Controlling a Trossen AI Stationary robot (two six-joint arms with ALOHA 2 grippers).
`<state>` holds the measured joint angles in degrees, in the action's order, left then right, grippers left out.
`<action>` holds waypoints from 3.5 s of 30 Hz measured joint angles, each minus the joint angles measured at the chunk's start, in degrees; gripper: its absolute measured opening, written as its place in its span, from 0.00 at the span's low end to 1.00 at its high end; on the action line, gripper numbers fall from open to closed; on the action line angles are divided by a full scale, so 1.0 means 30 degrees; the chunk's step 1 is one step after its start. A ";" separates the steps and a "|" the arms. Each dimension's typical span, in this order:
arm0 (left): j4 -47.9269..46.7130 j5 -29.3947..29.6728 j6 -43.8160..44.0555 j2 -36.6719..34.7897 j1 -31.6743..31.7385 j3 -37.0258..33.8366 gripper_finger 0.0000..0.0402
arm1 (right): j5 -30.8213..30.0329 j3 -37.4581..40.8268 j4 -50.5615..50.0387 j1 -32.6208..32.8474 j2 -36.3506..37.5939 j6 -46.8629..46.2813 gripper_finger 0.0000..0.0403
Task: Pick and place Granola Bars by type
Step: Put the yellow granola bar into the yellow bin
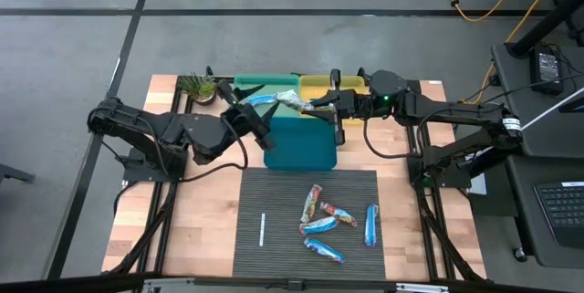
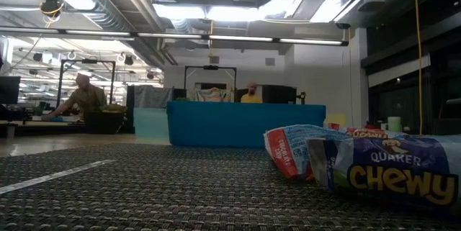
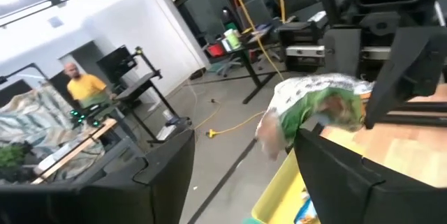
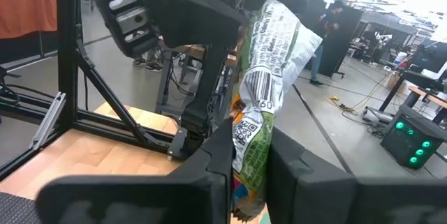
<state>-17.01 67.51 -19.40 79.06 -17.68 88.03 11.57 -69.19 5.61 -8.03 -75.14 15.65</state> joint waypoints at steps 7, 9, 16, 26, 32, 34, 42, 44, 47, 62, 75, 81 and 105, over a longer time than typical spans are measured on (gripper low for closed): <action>0.0005 0.0404 0.0363 -0.0165 -0.0341 0.0000 0.60 | -0.1213 0.0000 -0.0465 0.0007 0.0714 0.0011 0.15; 0.0011 0.0499 0.0605 -0.0165 -0.0409 0.0000 0.60 | -0.1743 0.0000 -0.0993 0.0000 0.1072 -0.0045 0.15; -0.0091 0.0494 0.1785 -0.0165 -0.0427 0.0000 0.60 | -0.4596 -0.0007 -0.4048 -0.0006 0.2759 -0.0109 0.12; -0.0410 -0.0511 0.2612 -0.0150 -0.0456 0.0000 0.60 | -0.5697 -0.1917 -1.0661 -0.2108 0.3846 -0.1062 0.13; -0.0411 -0.0533 0.3036 -0.0150 -0.0456 0.0000 0.60 | -0.4372 -0.4124 -1.3406 -0.4361 0.3364 -0.0425 0.14; -0.0411 -0.0540 0.3273 -0.0150 -0.0456 0.0000 0.60 | -0.3819 -0.4931 -1.4144 -0.5186 0.2963 0.0003 0.14; -0.0411 -0.0726 0.3680 0.0343 -0.0449 0.0000 0.59 | -0.0605 -0.7368 -1.6251 -0.8392 0.0338 0.3162 0.12; -0.0405 -0.0752 0.3795 0.0519 -0.0449 0.0000 0.59 | 0.0019 -0.7543 -1.6593 -0.9013 -0.0440 0.4037 0.12; -0.0388 -0.0747 0.3956 0.0626 -0.0449 0.0000 0.59 | 0.0750 -0.7485 -1.6643 -0.9768 -0.1502 0.4853 0.14; -0.0404 -0.0048 0.4765 0.0702 -0.0434 0.0000 0.59 | 0.2681 -0.7453 -1.6749 -1.1286 -0.7381 0.6954 0.15; -0.0993 0.0326 0.4720 0.0702 -0.0434 0.0000 0.59 | 0.2681 -0.7436 -1.6140 -1.2543 -1.0371 0.6929 0.13; -0.1002 0.0772 0.4714 0.0702 -0.0434 0.0000 0.59 | 0.2681 -0.7431 -1.5681 -1.2794 -1.1566 0.6888 0.13; -0.0994 0.1150 0.4721 0.0702 -0.0434 0.0000 0.58 | 0.2885 -0.7424 -1.5158 -1.2823 -1.3819 0.6877 0.17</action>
<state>-19.99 70.96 -5.23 81.17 -18.98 88.03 20.23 -91.46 -39.87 -46.50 -116.60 36.28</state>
